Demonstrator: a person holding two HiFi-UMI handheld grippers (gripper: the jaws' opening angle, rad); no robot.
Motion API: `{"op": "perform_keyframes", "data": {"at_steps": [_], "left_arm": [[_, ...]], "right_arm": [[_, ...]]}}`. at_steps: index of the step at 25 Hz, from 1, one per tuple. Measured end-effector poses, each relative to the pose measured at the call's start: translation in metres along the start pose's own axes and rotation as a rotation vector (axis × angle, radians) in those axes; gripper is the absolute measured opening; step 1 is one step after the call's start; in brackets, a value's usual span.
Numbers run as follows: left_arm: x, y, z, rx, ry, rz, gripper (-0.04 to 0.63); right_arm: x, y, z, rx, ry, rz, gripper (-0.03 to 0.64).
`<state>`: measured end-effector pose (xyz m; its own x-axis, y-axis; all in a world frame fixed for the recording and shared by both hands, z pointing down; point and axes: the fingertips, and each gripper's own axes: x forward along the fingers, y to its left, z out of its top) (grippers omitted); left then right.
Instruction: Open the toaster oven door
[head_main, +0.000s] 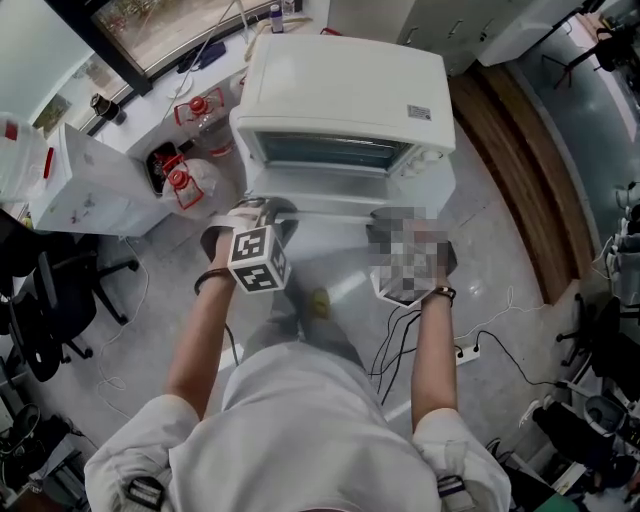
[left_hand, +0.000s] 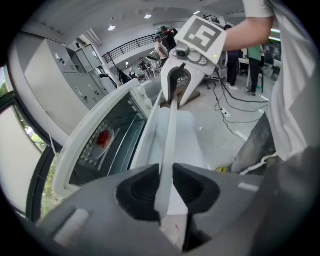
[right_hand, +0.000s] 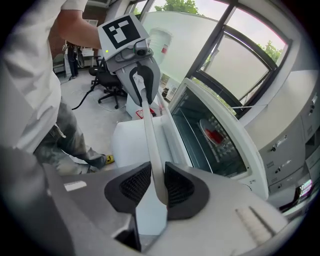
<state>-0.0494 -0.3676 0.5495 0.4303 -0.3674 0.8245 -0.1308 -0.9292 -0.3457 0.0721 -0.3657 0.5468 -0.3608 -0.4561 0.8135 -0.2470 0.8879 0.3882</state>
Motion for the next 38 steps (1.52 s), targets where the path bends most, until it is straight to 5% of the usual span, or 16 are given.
{"op": "perform_keyframes", "data": {"at_steps": [10, 19, 38], "left_arm": [[0.017, -0.04, -0.008, -0.005, 0.091, 0.052, 0.084], [0.031, -0.064, -0.018, 0.012, 0.151, 0.094, 0.083], [0.056, -0.098, -0.039, 0.067, 0.115, 0.193, 0.081]], "right_arm": [[0.01, 0.039, -0.02, -0.055, 0.013, 0.039, 0.083], [0.022, 0.063, -0.032, -0.073, -0.014, -0.038, 0.084], [0.052, 0.099, -0.049, -0.083, -0.014, -0.198, 0.086]]}}
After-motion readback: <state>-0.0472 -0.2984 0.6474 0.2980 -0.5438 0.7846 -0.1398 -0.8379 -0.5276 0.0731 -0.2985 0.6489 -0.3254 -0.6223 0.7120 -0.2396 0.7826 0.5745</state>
